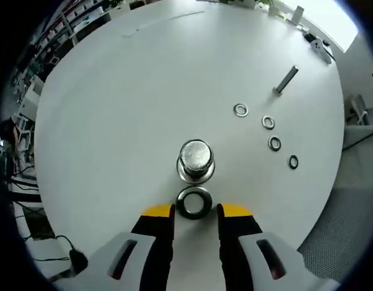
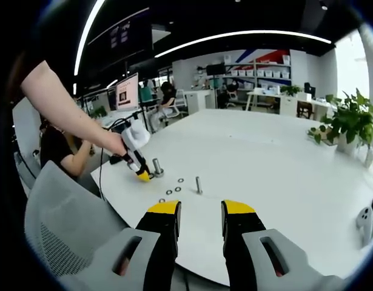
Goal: Place the washer onto the threaded stud by aligning its center hole with the stud, sliding it down to the base, and recovering from edge contact or off-axis alignment until the washer reaches the visible bottom stop.
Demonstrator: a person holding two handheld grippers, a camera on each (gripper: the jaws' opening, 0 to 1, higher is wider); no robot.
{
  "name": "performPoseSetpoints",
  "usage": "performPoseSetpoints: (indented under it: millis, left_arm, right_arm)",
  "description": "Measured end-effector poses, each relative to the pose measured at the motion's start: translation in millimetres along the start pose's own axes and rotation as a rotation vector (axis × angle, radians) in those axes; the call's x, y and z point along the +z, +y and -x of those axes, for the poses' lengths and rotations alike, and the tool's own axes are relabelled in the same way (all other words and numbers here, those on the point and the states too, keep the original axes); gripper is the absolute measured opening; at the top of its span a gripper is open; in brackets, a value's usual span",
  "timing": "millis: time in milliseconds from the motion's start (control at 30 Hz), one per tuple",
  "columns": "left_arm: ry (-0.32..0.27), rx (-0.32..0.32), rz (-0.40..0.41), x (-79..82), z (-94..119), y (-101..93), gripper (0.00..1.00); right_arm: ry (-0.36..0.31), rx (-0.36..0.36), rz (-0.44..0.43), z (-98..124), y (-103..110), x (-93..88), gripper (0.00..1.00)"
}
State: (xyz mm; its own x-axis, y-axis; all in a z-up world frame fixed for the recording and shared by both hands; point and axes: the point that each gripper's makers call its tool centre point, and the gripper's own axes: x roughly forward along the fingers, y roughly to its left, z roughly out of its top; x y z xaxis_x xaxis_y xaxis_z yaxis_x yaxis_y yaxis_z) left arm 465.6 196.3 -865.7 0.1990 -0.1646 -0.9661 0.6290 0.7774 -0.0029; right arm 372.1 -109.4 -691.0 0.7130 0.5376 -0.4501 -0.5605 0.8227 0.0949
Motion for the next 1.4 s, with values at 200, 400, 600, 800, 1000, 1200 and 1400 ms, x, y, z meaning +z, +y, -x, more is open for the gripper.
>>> performPoseSetpoints:
  millis: [200, 400, 600, 800, 1000, 1200, 1400]
  left_arm:
    - [0.022, -0.004, -0.004, 2.1, -1.3, 1.4, 0.23]
    - [0.041, -0.009, -0.028, 3.0, -1.7, 1.3, 0.22]
    - [0.051, -0.014, -0.046, 3.2, -1.7, 1.0, 0.22]
    - [0.074, -0.019, -0.061, 3.0, -2.3, 0.2, 0.23]
    - [0.092, -0.034, -0.094, 1.8, -2.7, -2.0, 0.26]
    - [0.099, -0.022, -0.090, 1.9, -2.4, -2.2, 0.26]
    - [0.095, -0.017, -0.088, 2.3, -2.8, -0.8, 0.26]
  right_arm:
    - [-0.004, 0.000, -0.004, 0.3, -0.5, 0.5, 0.29]
    - [-0.005, -0.003, -0.006, 0.2, -1.3, 0.5, 0.29]
    - [-0.002, 0.002, -0.004, -0.4, -0.5, 0.0, 0.29]
    - [-0.001, -0.002, -0.005, -0.1, -0.9, -0.1, 0.29]
    - [-0.001, -0.004, -0.006, 0.0, -1.3, 0.0, 0.29]
    - [-0.002, -0.010, -0.008, 0.5, -2.2, 0.1, 0.29]
    - [-0.002, -0.012, -0.007, 0.2, -2.7, -0.2, 0.29]
